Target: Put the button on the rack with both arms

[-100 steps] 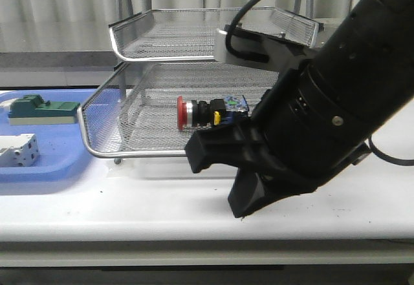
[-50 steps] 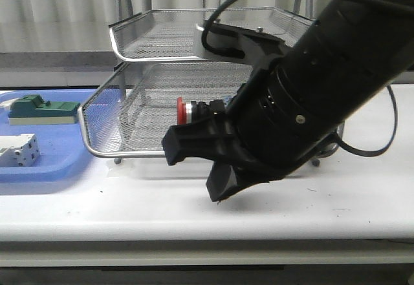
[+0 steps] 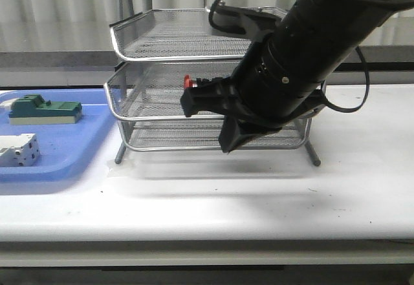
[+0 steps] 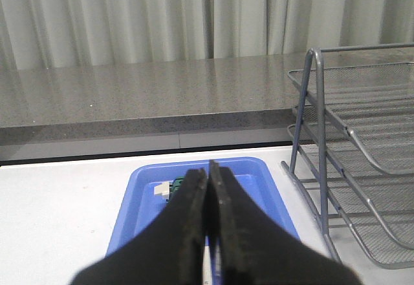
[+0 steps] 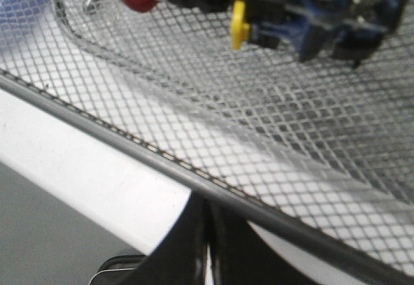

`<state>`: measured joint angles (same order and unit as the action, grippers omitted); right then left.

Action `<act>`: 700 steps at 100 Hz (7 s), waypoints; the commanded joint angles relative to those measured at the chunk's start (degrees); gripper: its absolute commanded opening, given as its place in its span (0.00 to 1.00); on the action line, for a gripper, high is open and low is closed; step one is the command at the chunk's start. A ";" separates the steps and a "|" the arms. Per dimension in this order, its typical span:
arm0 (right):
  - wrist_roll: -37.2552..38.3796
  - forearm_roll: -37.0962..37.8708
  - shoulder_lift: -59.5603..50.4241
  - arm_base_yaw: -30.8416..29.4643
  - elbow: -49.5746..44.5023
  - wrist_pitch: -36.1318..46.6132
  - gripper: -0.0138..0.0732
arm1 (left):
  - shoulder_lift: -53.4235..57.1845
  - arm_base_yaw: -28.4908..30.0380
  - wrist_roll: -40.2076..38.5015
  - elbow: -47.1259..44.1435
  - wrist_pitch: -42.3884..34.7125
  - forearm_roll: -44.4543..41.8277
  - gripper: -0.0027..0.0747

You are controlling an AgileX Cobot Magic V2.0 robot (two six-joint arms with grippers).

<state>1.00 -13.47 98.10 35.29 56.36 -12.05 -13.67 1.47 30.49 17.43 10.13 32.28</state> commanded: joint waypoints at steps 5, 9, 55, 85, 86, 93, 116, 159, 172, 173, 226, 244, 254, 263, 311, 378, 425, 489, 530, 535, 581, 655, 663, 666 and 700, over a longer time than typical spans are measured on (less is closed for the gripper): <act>0.01 1.54 -2.10 -1.59 2.03 3.67 0.09 | -0.43 -0.22 -0.54 1.47 -4.26 0.79 0.01; 0.01 1.92 -2.03 -2.20 2.27 3.67 0.09 | -0.43 -0.22 -0.54 1.47 -4.26 0.79 0.01; 0.01 3.51 -1.20 -6.45 6.00 -0.25 0.09 | -0.43 -0.22 -0.54 1.47 -4.26 0.79 0.01; 0.06 3.52 -6.78 -5.85 5.39 -5.47 0.09 | -0.43 -0.22 -0.54 1.47 -4.26 0.79 0.01; 0.06 3.52 -7.02 -5.85 5.26 -5.47 0.09 | -0.43 -0.22 -0.54 1.47 -4.26 0.79 0.01; 0.06 4.00 -9.51 -5.91 4.39 -5.36 0.09 | -0.43 -0.22 -0.54 1.47 -4.26 0.79 0.01; 0.06 6.94 -18.32 -9.24 0.05 -5.74 0.09 | -0.43 -0.22 -0.54 1.47 -4.26 0.79 0.01; 0.06 10.69 -43.52 -24.17 -15.79 -7.26 0.09 | -0.43 -0.22 -0.54 1.47 -4.26 0.79 0.01; 0.06 11.14 -51.72 -26.32 -20.84 -7.26 0.09 | -0.43 -0.22 -0.54 1.47 -4.26 0.79 0.01; 0.06 11.14 -52.64 -26.41 -21.09 -7.26 0.09 | -0.43 -0.22 -0.54 1.47 -4.26 0.79 0.01; 0.06 11.14 -78.10 -27.58 -29.69 -7.90 0.09 | -0.43 -0.22 -0.54 1.47 -4.26 0.79 0.01; 0.06 11.14 -78.07 -27.58 -29.69 -8.07 0.09 | -0.43 -0.22 -0.54 1.47 -4.26 0.79 0.01; 0.06 11.14 -78.07 -27.58 -29.69 -8.07 0.09 | -0.43 -0.22 -0.54 1.47 -4.26 0.79 0.01; 0.06 11.14 -78.07 -27.58 -29.69 -8.07 0.09 | -0.43 -0.22 -0.54 1.47 -4.26 0.79 0.01; 0.01 13.87 -78.60 -27.65 -33.13 -5.27 0.09 | -0.43 -0.22 -0.54 1.47 -4.26 0.79 0.01; 1.43 15.94 -99.61 -34.97 -55.80 6.97 0.09 | -0.43 -0.22 -0.54 1.47 -4.26 0.79 0.01; 1.56 15.48 -99.61 -34.97 -57.98 11.28 0.09 | -0.43 -0.22 -0.54 1.47 -4.26 0.79 0.01; 1.56 15.48 -99.61 -34.97 -57.98 11.28 0.09 | -0.43 -0.22 -0.54 1.47 -4.26 0.79 0.01; 1.56 15.48 -99.61 -34.97 -57.98 11.28 0.09 | -0.43 -0.22 -0.54 1.47 -4.26 0.79 0.01; 1.56 15.48 -99.61 -34.97 -57.98 11.28 0.09 | -0.43 -0.22 -0.54 1.47 -4.26 0.79 0.01; 1.56 15.48 -99.61 -34.97 -57.98 11.28 0.09 | 0.36 -1.94 -21.13 1.32 -3.73 -24.24 0.01; 1.56 15.48 -99.61 -34.97 -57.98 11.28 0.09 | 13.47 -4.00 -35.42 -15.05 -10.13 -36.60 0.01; 1.56 15.48 -99.61 -34.97 -57.98 11.28 0.09 | 15.87 -4.00 -35.51 -16.57 -10.13 -36.11 0.01; 1.56 15.48 -99.61 -34.97 -57.98 11.28 0.09 | 15.88 -4.00 -35.51 -17.08 -10.95 -35.92 0.01; 1.56 15.48 -99.61 -34.97 -57.98 11.22 0.09 | 15.74 -4.00 -36.54 -19.64 -16.05 -35.79 0.01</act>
<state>2.74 1.80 -0.61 0.57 -1.55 -5.56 0.23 -1.98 -5.39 -0.24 -0.69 -3.90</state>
